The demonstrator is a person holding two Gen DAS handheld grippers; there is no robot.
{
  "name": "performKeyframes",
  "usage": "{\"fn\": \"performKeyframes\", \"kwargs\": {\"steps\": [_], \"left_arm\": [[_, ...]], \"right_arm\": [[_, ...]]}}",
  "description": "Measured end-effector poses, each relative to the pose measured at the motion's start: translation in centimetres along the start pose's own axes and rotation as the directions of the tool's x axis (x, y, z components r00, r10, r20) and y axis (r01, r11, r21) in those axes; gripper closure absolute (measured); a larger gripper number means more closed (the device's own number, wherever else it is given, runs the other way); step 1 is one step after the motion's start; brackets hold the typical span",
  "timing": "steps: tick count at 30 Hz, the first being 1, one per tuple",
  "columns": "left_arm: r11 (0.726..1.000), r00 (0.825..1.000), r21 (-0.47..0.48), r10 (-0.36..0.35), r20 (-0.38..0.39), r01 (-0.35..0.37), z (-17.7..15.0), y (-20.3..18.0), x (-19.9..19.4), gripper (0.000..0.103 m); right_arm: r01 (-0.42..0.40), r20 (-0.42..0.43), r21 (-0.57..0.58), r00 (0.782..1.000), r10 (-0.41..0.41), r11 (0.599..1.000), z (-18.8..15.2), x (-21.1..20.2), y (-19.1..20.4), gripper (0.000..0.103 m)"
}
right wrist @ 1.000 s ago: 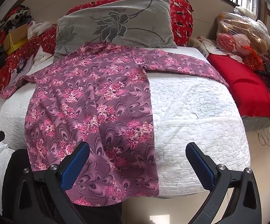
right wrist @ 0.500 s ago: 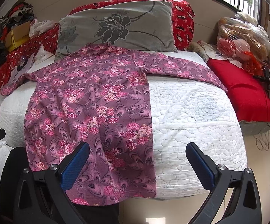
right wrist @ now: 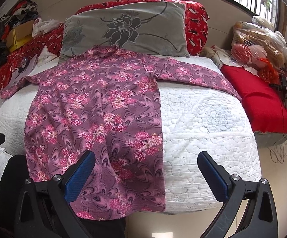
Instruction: Fold small clothes
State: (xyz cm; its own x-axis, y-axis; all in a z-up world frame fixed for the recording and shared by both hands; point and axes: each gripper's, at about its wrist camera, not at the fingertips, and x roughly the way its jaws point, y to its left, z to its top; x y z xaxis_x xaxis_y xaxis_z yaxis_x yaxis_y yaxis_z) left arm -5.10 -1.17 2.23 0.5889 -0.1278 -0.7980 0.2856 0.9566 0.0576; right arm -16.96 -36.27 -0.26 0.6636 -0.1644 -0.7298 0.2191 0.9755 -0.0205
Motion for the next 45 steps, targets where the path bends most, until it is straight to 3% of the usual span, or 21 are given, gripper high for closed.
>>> {"fn": "performKeyframes", "kwargs": {"steps": [16, 29, 33, 36, 38, 45], "left_arm": [[1.000, 1.000, -0.010, -0.006, 0.001, 0.006, -0.2, 0.2, 0.3, 0.000], [1.000, 1.000, -0.019, -0.008, -0.028, 0.007, 0.0, 0.2, 1.6, 0.000], [0.999, 0.997, -0.040, -0.004, -0.081, 0.001, 0.3, 1.0, 3.0, 0.000], [0.994, 0.979, -0.085, 0.043, -0.201, -0.061, 0.4, 2.8, 5.7, 0.000], [0.989, 0.958, -0.130, 0.036, -0.283, -0.076, 0.3, 4.1, 7.5, 0.000], [0.987, 0.903, -0.160, -0.052, -0.426, -0.019, -0.2, 3.2, 11.7, 0.000]], "right_arm": [[0.006, 0.093, 0.041, 0.996, -0.010, 0.999, 0.9, -1.6, -1.0, 0.000], [-0.007, 0.069, 0.035, 0.998, 0.004, 0.999, 0.8, -0.9, -0.9, 0.001], [-0.009, 0.037, 0.017, 0.999, 0.009, 1.000, 0.4, 0.2, -0.7, 0.001], [-0.001, -0.019, 0.030, 1.000, 0.002, 1.000, -0.1, 1.9, -1.2, 0.003], [0.000, -0.066, 0.050, 0.998, 0.003, 0.999, -0.6, 3.3, -1.8, 0.007], [0.016, -0.247, 0.113, 0.969, 0.013, 0.994, -3.1, 8.7, -3.6, 0.022]]}}
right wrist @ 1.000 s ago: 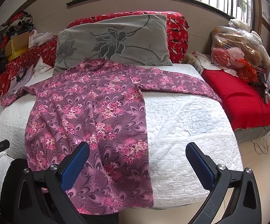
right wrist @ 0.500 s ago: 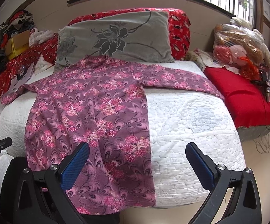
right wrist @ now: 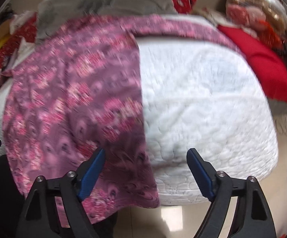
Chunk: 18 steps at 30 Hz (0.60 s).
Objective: Fold small clothes
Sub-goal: 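Grasp the shirt hem with the right gripper and lift it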
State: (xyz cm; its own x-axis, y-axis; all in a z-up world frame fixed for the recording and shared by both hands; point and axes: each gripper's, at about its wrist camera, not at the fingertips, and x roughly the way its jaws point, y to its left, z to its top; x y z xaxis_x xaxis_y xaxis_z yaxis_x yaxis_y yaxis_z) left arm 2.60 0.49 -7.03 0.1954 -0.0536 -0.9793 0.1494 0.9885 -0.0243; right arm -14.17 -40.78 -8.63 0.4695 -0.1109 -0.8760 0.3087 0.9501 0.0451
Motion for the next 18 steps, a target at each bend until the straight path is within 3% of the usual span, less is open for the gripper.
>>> {"fn": "performKeyframes", "kwargs": {"steps": [1, 2, 3, 5, 7, 9, 11, 13, 16, 18], "left_arm": [[1.000, 1.000, 0.015, -0.012, -0.022, 0.012, 0.1, -0.6, 0.6, 0.002], [0.999, 0.999, 0.027, -0.029, -0.042, 0.030, 0.2, -1.2, 1.2, 0.012], [0.998, 0.997, 0.037, -0.049, -0.061, 0.052, 0.2, -1.7, 1.6, 0.021], [0.991, 0.984, 0.047, -0.121, -0.129, 0.128, 0.2, -2.5, 3.0, 0.085], [0.984, 0.974, 0.011, -0.173, -0.149, 0.176, 0.1, -2.3, 3.3, 0.094], [0.979, 0.972, 0.020, -0.197, -0.129, 0.201, -0.1, -1.7, 2.6, 0.099], [0.972, 0.968, -0.003, -0.232, -0.097, 0.233, -0.6, -0.1, 0.8, 0.100], [0.946, 0.945, -0.053, -0.322, -0.055, 0.320, -0.9, 1.8, -2.3, 0.101], [0.894, 0.900, -0.100, -0.433, 0.052, 0.436, -1.2, 5.2, -7.8, 0.101], [0.889, 0.894, -0.103, -0.440, 0.084, 0.447, -0.9, 6.4, -10.3, 0.101]], "right_arm": [[-0.001, -0.031, 0.003, 1.000, 0.002, 1.000, -0.3, 0.9, -0.1, 0.024], [-0.009, -0.066, 0.001, 0.998, 0.009, 1.000, -0.6, 1.7, 0.0, 0.031], [-0.023, -0.101, -0.003, 0.995, 0.022, 1.000, -1.0, 2.4, 0.1, 0.047], [-0.049, -0.156, -0.033, 0.987, 0.044, 0.998, -1.9, 3.5, 0.8, 0.070], [-0.042, -0.142, -0.084, 0.989, 0.030, 0.996, -2.6, 3.6, 1.4, 0.078], [-0.079, -0.127, -0.090, 0.990, 0.067, 0.993, -2.8, 3.2, 1.3, 0.099], [-0.112, -0.094, -0.064, 0.990, 0.106, 0.992, -2.8, 2.0, 0.7, 0.100], [-0.164, -0.040, -0.029, 0.986, 0.163, 0.986, -2.6, -0.3, -0.4, 0.100], [-0.324, 0.092, 0.067, 0.944, 0.318, 0.944, -1.8, -6.1, -3.1, 0.100], [-0.366, 0.173, 0.091, 0.922, 0.348, 0.926, -1.3, -9.3, -4.4, 0.100]]}}
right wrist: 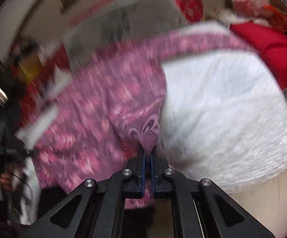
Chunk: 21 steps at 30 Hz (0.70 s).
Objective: Fold small clothes
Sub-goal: 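Grasp the shirt hem with the right gripper and lift it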
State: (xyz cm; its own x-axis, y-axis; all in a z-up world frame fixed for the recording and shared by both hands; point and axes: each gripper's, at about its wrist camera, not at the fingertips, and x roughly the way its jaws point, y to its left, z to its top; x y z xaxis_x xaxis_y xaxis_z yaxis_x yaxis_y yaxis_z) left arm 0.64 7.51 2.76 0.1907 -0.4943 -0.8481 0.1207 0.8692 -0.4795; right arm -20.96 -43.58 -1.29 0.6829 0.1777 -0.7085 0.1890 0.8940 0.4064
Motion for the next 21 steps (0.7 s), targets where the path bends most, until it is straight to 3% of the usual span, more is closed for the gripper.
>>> {"fn": "performKeyframes", "kwargs": {"steps": [2, 5, 10, 12, 14, 15, 17, 19, 21], "left_arm": [[1.000, 1.000, -0.009, 0.023, 0.004, -0.023, 0.2, 0.6, -1.2, 0.101], [0.992, 0.993, -0.048, 0.112, -0.043, -0.114, -0.9, 2.5, 1.3, 0.100], [0.975, 0.973, -0.122, 0.167, -0.159, -0.187, -2.5, 6.1, 4.5, 0.100], [0.974, 0.974, -0.117, 0.178, -0.139, -0.195, -2.5, 6.2, 4.0, 0.100], [0.972, 0.974, -0.082, 0.212, -0.080, -0.219, -1.6, 5.4, 2.6, 0.098], [0.972, 0.973, -0.072, 0.221, -0.063, -0.225, -0.9, 5.1, 2.5, 0.095], [0.974, 0.977, -0.077, 0.214, -0.021, -0.215, 1.2, 4.6, 1.8, 0.071], [0.976, 0.980, -0.093, 0.197, 0.013, -0.195, 3.2, 4.3, 2.3, 0.056], [0.978, 0.982, -0.105, 0.183, 0.042, -0.178, 6.0, 4.2, 2.7, 0.055]], "right_arm": [[-0.035, 0.034, 0.048, 0.999, 0.033, 0.998, 1.0, -1.8, -0.6, 0.100], [-0.005, 0.025, 0.096, 1.000, 0.003, 0.995, 0.6, -1.2, -1.9, 0.100], [0.107, -0.158, 0.180, 0.984, -0.079, 0.978, -1.4, 4.4, -5.0, 0.099], [0.153, -0.231, 0.177, 0.967, -0.110, 0.972, -1.9, 5.7, -5.5, 0.099], [0.177, -0.238, 0.167, 0.962, -0.134, 0.970, -1.6, 5.5, -5.3, 0.094], [0.204, -0.225, 0.157, 0.960, -0.166, 0.966, -1.0, 5.1, -5.2, 0.093], [0.200, -0.177, 0.148, 0.969, -0.173, 0.969, 0.6, 4.0, -4.9, 0.093], [0.179, -0.126, 0.142, 0.979, -0.162, 0.974, 1.9, 3.6, -4.5, 0.090], [0.164, -0.089, 0.130, 0.984, -0.154, 0.978, 3.5, 3.7, -3.8, 0.071]]}}
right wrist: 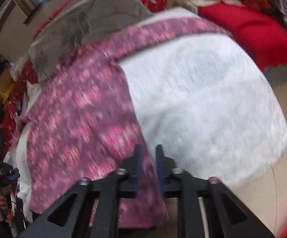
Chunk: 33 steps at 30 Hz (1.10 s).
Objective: Fold small clothes
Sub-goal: 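Grasp the shirt hem with the right gripper and lift it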
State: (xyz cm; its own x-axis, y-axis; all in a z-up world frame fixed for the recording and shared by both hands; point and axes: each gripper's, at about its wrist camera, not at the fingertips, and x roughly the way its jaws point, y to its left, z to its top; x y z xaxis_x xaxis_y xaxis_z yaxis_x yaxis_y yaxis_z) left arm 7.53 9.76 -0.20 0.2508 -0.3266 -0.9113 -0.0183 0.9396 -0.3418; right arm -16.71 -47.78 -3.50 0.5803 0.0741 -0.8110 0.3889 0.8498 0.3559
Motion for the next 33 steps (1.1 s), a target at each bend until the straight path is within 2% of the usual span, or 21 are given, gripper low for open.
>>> {"fn": "performKeyframes", "kwargs": {"steps": [2, 6, 8, 11, 12, 13, 14, 16, 19, 21, 23, 25, 27, 29, 30, 31, 33], "left_arm": [[0.999, 0.999, -0.044, -0.025, 0.033, 0.027, 3.8, -0.7, 0.8, 0.055], [0.985, 0.995, -0.160, -0.056, 0.086, 0.070, 10.6, -0.3, 2.7, 0.051], [0.970, 0.995, -0.232, -0.059, 0.084, 0.077, 13.6, 0.1, 4.8, 0.051], [0.940, 0.996, -0.334, -0.042, 0.074, 0.065, 16.1, 1.4, 7.7, 0.053], [0.936, 0.997, -0.347, -0.026, 0.076, 0.051, 16.7, 1.6, 8.3, 0.063], [0.936, 0.996, -0.350, -0.010, 0.085, 0.039, 17.4, 2.1, 8.7, 0.100], [0.938, 0.995, -0.345, 0.009, 0.095, 0.025, 18.0, 2.4, 8.9, 0.100], [0.929, 0.986, -0.369, 0.091, 0.137, -0.034, 18.7, 3.5, 8.7, 0.100], [0.920, 0.990, -0.392, 0.081, 0.117, -0.029, 18.4, 3.9, 9.4, 0.100], [0.936, 0.993, -0.353, 0.056, 0.106, -0.015, 17.7, 3.1, 9.1, 0.100], [0.954, 0.997, -0.298, 0.004, 0.073, 0.018, 16.1, 1.7, 8.9, 0.098], [0.968, 0.996, -0.240, -0.064, 0.054, 0.076, 14.3, 0.2, 8.5, 0.096], [0.980, 0.993, -0.158, -0.114, 0.036, 0.118, 12.5, -2.2, 8.3, 0.088], [0.989, 0.992, -0.079, -0.123, 0.043, 0.126, 10.8, -4.4, 8.0, 0.068], [0.991, 0.991, -0.044, -0.122, 0.050, 0.124, 10.2, -5.4, 8.2, 0.064], [0.992, 0.991, -0.014, -0.121, 0.052, 0.122, 9.9, -6.4, 8.3, 0.059], [0.993, 0.993, 0.039, -0.113, 0.043, 0.111, 9.4, -8.0, 9.1, 0.058]], "right_arm": [[-0.012, 0.011, -0.011, 1.000, 0.012, 1.000, 1.5, 0.7, 0.7, 0.067], [-0.016, -0.022, -0.021, 1.000, 0.015, 1.000, 3.8, 4.9, 2.6, 0.067], [-0.026, -0.043, -0.020, 0.999, 0.025, 0.999, 4.4, 6.6, 3.2, 0.067], [-0.014, -0.038, -0.034, 0.999, 0.013, 0.999, 5.0, 8.3, 4.1, 0.067], [-0.015, -0.031, -0.042, 0.999, 0.014, 0.999, 5.5, 8.8, 4.3, 0.067], [-0.012, -0.025, -0.050, 1.000, 0.011, 0.999, 5.9, 9.2, 4.6, 0.067], [-0.012, -0.015, -0.059, 1.000, 0.011, 0.998, 6.2, 9.4, 4.8, 0.067], [-0.017, 0.003, -0.078, 1.000, 0.018, 0.997, 6.6, 9.7, 5.1, 0.067], [-0.003, -0.007, -0.123, 1.000, 0.003, 0.992, 7.1, 10.9, 5.3, 0.069], [-0.027, -0.015, -0.137, 1.000, 0.026, 0.990, 7.9, 10.4, 5.1, 0.072], [-0.040, 0.035, -0.054, 0.998, 0.042, 0.998, 9.7, 9.1, 2.7, 0.068], [-0.025, 0.107, 0.102, 0.994, 0.014, 0.994, 11.8, 7.8, -1.7, 0.065], [-0.005, 0.168, 0.295, 0.985, -0.047, 0.955, 13.8, 6.7, -7.6, 0.057], [0.013, 0.210, 0.477, 0.969, -0.129, 0.879, 15.5, 5.8, -13.6, 0.056], [0.010, 0.224, 0.564, 0.960, -0.165, 0.826, 16.2, 5.5, -16.8, 0.055], [0.000, 0.231, 0.614, 0.956, -0.180, 0.790, 16.7, 5.4, -18.8, 0.054], [-0.042, 0.246, 0.699, 0.952, -0.184, 0.714, 17.7, 6.0, -22.5, 0.049]]}}
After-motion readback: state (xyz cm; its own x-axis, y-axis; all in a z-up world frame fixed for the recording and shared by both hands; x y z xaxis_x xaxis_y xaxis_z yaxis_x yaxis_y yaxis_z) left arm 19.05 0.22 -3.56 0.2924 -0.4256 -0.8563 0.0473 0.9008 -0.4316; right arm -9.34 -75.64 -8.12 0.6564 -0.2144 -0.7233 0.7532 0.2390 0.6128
